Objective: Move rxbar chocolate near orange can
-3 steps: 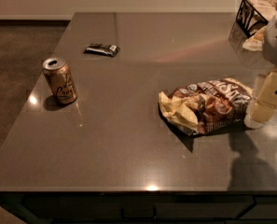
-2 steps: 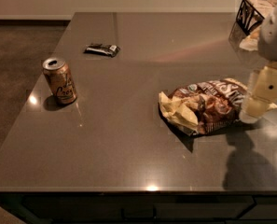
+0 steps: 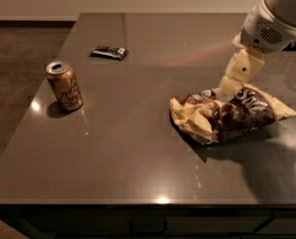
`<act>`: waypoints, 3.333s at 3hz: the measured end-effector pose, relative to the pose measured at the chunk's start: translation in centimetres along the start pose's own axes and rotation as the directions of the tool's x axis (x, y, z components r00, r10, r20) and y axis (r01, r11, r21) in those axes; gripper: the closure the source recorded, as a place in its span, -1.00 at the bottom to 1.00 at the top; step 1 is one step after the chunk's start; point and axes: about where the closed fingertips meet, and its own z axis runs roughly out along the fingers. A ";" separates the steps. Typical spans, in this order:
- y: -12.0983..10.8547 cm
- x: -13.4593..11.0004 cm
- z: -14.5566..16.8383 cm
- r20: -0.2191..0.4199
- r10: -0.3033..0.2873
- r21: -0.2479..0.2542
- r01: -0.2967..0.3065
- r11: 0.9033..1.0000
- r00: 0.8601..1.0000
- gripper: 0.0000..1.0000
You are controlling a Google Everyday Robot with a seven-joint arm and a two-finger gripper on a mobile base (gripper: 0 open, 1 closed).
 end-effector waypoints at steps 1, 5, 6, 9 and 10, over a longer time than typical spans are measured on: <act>-2.8 -3.7 3.1 0.052 0.055 0.028 -0.057 0.998 0.997 -1.00; -9.8 -18.5 15.3 0.298 0.128 0.111 -0.167 0.980 0.946 -1.00; -12.0 -20.1 18.1 0.310 0.153 0.129 -0.200 0.971 0.939 -1.00; -14.2 -25.6 23.2 0.346 0.266 0.049 -0.301 0.952 0.900 -1.00; -14.0 -27.6 24.2 0.341 0.256 0.034 -0.284 0.958 0.905 -1.00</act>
Offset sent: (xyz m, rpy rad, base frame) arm 0.1409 0.1112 -0.0320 0.1538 -0.1838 -0.1126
